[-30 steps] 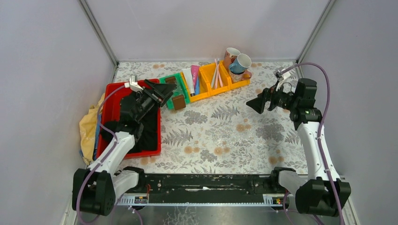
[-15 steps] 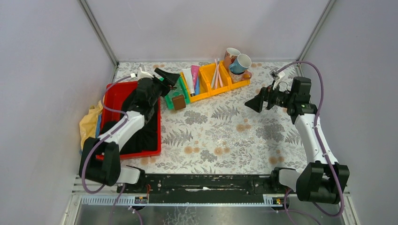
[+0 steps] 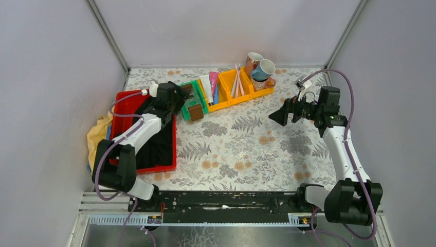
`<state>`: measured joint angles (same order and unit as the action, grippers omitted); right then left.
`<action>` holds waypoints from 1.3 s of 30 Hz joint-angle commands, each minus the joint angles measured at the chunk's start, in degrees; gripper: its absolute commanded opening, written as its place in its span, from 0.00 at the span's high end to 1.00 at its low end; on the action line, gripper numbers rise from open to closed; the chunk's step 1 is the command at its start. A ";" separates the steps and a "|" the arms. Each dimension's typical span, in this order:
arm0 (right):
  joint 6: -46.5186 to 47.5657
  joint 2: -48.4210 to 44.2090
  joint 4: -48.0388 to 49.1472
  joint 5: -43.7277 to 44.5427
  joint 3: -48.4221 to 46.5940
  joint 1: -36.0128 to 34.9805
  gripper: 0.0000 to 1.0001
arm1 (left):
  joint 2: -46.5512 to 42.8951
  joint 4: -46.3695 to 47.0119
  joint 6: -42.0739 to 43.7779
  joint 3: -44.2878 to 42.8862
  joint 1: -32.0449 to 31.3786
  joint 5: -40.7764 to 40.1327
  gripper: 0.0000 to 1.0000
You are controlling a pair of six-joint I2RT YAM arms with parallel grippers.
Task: Prepare toiletry sets of a toothbrush and toothpaste on the tray
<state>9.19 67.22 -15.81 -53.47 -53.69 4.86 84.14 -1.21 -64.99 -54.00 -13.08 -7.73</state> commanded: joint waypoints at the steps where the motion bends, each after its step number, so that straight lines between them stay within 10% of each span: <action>1: 1.44 -1.21 -0.37 0.26 -0.42 -0.08 0.01 | 2.15 -2.60 -2.15 -2.43 -0.18 -3.18 0.22; 39: 2.81 -1.92 -1.06 2.50 -0.19 -0.03 0.01 | 9.10 9.22 -4.11 2.00 -0.26 -0.32 0.38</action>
<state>10.76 66.67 -17.54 -51.48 -53.69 4.86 92.12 1.83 -68.47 -53.21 -13.13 -8.86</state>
